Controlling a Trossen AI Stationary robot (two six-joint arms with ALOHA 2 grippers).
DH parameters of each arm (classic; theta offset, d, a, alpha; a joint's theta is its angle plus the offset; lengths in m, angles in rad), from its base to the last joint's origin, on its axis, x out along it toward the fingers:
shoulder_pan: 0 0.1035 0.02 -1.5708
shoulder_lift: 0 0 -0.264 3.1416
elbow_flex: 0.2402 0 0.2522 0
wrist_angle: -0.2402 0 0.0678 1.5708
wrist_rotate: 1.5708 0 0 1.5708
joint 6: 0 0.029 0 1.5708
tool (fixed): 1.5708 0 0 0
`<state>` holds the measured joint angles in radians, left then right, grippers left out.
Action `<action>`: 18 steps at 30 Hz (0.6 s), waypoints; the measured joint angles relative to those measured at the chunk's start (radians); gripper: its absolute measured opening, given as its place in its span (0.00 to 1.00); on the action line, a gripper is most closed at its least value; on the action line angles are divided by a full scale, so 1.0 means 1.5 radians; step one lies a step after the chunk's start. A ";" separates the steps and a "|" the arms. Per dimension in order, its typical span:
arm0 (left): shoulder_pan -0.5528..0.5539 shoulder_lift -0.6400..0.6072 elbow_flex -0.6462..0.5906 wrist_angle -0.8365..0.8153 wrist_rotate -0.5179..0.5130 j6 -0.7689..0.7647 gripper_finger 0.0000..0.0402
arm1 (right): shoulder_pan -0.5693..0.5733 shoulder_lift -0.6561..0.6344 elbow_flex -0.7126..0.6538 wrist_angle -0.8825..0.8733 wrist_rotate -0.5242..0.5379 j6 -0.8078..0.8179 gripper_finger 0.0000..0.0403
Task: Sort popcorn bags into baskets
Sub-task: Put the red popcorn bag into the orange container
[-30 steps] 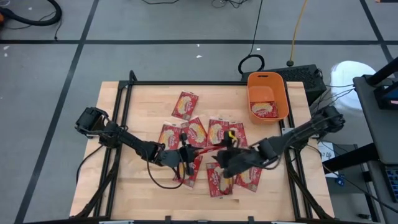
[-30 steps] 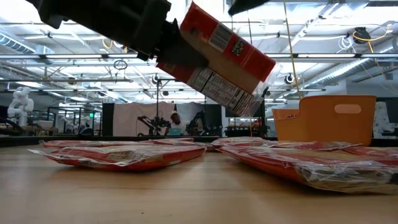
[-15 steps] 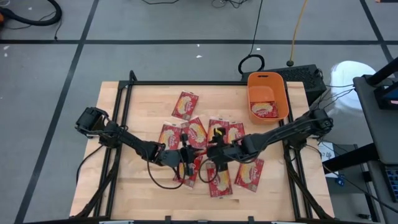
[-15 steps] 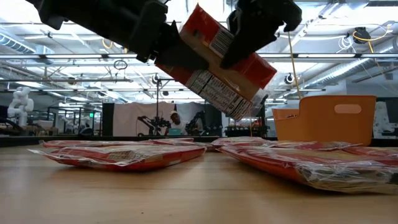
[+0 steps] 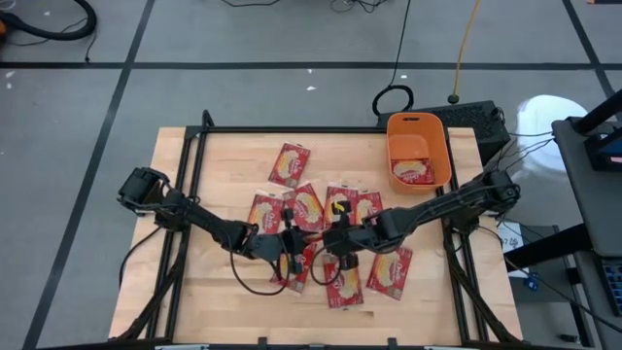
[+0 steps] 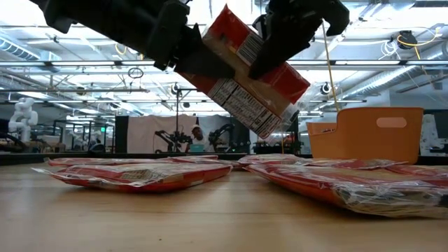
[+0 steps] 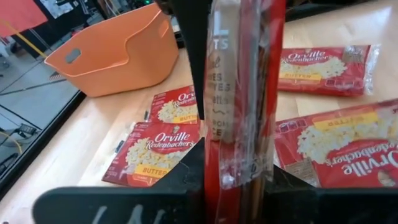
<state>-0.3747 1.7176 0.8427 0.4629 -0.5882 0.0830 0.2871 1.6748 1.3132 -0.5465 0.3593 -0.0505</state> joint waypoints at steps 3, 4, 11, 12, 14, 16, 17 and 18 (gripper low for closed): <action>0.000 -0.001 0.001 0.003 0.000 -0.027 0.16 | 0.000 -0.010 0.000 -0.005 -0.001 -0.006 0.03; 0.000 -0.001 0.001 0.003 0.000 -0.027 0.17 | 0.000 -0.014 0.000 -0.007 -0.001 -0.010 0.03; -0.006 -0.001 0.002 0.007 -0.076 -0.042 0.43 | -0.005 -0.066 -0.001 -0.067 0.007 -0.043 0.08; -0.006 -0.001 0.002 0.007 -0.094 -0.051 0.48 | -0.009 -0.076 -0.001 -0.086 0.007 -0.044 0.08; -0.006 -0.001 0.002 0.006 -0.120 -0.067 0.55 | -0.016 -0.097 -0.001 -0.125 0.007 -0.045 0.06; -0.004 -0.001 0.001 0.005 -0.136 -0.070 0.61 | -0.026 -0.121 -0.001 -0.165 0.010 -0.045 0.05; -0.001 -0.001 0.001 0.004 -0.138 -0.072 0.63 | -0.030 -0.133 -0.001 -0.182 0.021 -0.047 0.05; 0.001 -0.001 0.001 0.002 -0.138 -0.075 0.64 | -0.036 -0.145 -0.001 -0.198 0.037 -0.048 0.05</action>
<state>-0.3727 1.7157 0.8448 0.4661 -0.7952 -0.0299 0.2330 1.4575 1.3125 -0.8430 0.4150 -0.1231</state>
